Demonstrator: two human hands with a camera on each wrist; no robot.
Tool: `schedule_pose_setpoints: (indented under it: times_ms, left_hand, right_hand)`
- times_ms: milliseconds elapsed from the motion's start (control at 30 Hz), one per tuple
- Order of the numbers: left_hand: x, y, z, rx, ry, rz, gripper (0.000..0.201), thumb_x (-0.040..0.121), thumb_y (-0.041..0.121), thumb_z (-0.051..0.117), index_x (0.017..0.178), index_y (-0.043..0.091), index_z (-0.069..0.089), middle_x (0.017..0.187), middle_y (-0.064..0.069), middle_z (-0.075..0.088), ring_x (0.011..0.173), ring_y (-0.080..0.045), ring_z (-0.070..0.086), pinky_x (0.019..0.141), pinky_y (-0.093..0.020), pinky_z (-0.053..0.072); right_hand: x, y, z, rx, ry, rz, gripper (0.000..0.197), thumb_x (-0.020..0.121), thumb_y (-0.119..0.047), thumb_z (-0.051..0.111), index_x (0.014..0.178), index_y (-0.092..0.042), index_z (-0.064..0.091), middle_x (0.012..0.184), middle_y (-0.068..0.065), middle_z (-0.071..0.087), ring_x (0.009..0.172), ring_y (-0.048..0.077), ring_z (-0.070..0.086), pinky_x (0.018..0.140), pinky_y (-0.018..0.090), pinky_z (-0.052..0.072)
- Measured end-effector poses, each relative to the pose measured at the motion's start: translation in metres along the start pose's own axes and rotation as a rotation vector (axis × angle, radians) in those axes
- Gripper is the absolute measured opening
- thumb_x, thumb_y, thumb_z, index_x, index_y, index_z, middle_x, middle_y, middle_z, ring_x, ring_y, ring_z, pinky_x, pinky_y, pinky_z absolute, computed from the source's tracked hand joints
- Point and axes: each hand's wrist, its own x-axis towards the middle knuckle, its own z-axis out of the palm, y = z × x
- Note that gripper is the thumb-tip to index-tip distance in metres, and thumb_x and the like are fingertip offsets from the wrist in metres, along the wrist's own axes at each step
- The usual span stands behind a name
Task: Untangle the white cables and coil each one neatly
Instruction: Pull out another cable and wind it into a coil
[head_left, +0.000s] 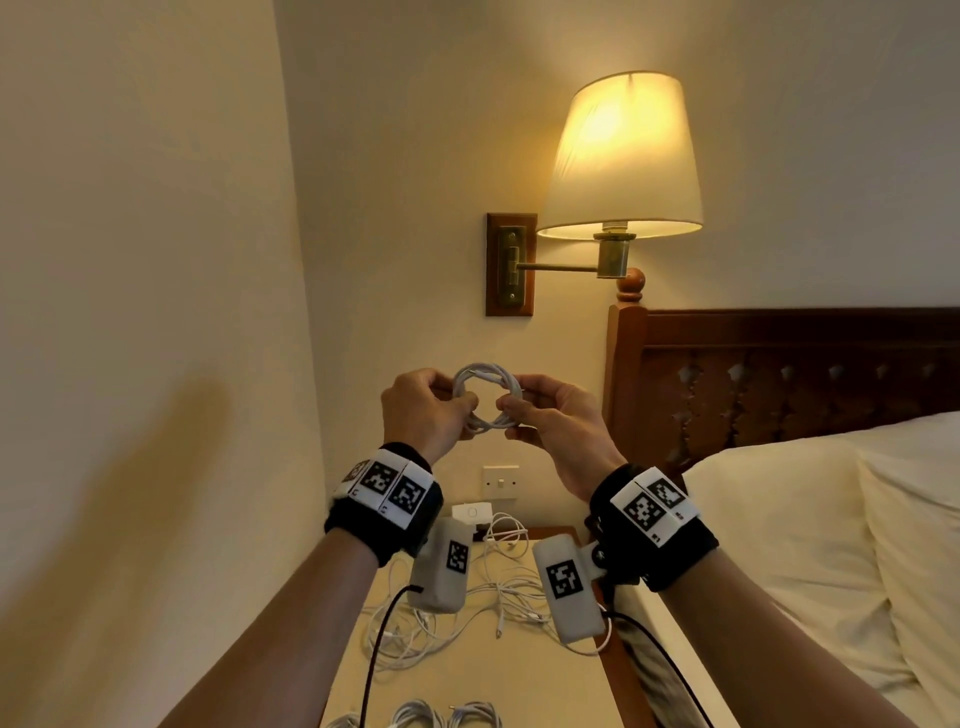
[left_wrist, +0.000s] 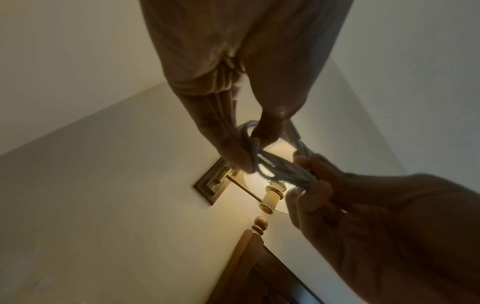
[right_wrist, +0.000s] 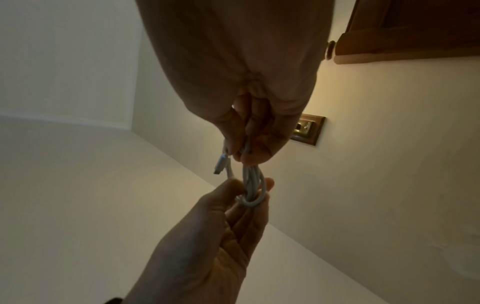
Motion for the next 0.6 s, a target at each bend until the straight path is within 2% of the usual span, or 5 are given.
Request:
schedule_pose_setpoints:
  times_ms: [167,300,400,500,600]
  left_hand:
    - [0.000,0.004,-0.002,0.010,-0.136,0.000,0.027,0.089,0.007,0.065,0.108,0.021,0.052,0.081,-0.009,0.069,0.056,-0.017,0.068,0.043,-0.025,0.052]
    - [0.001,0.010,-0.006,-0.298,-0.208,-0.273,0.015,0.091,0.004,0.058,0.100,0.015,0.064,0.088,-0.012,0.073,0.059,-0.016,0.063,0.047,-0.024,0.048]
    - [0.003,0.010,-0.009,-0.498,-0.350,-0.352,0.015,0.088,0.009,0.065,0.102,0.009,0.070,0.091,-0.009,0.074,0.071,-0.016,0.062,0.060,-0.025,0.051]
    - [0.003,0.009,-0.011,-0.642,-0.415,-0.393,0.029,0.082,0.023,0.073,0.106,0.007,0.070,0.093,-0.006,0.071,0.081,-0.017,0.060,0.076,-0.029,0.050]
    - [0.002,0.010,-0.012,-0.753,-0.424,-0.415,0.024,0.093,0.028,0.058,0.102,0.010,0.071,0.102,-0.008,0.072,0.091,-0.019,0.063,0.087,-0.034,0.046]
  right_hand:
    - [-0.002,0.001,-0.003,0.041,-0.030,0.027,0.016,0.091,-0.002,0.061,0.104,-0.010,0.065,0.090,0.009,0.066,0.081,0.017,0.064,0.070,0.025,0.056]
    - [-0.002,-0.003,-0.002,0.055,-0.039,0.018,0.014,0.093,-0.003,0.059,0.103,-0.010,0.065,0.089,0.007,0.064,0.080,0.016,0.062,0.068,0.025,0.055]
    - [0.001,-0.005,-0.005,0.060,0.027,0.022,0.012,0.095,-0.006,0.057,0.102,-0.011,0.065,0.088,0.007,0.063,0.080,0.015,0.060,0.067,0.025,0.053]
    - [0.003,-0.006,-0.010,0.084,0.066,0.031,0.012,0.096,-0.006,0.055,0.101,-0.009,0.066,0.086,0.006,0.063,0.079,0.015,0.061,0.067,0.025,0.052]
    - [0.003,-0.009,-0.013,0.086,0.069,0.032,0.013,0.096,-0.006,0.054,0.101,-0.009,0.065,0.086,0.006,0.063,0.079,0.015,0.060,0.066,0.024,0.053]
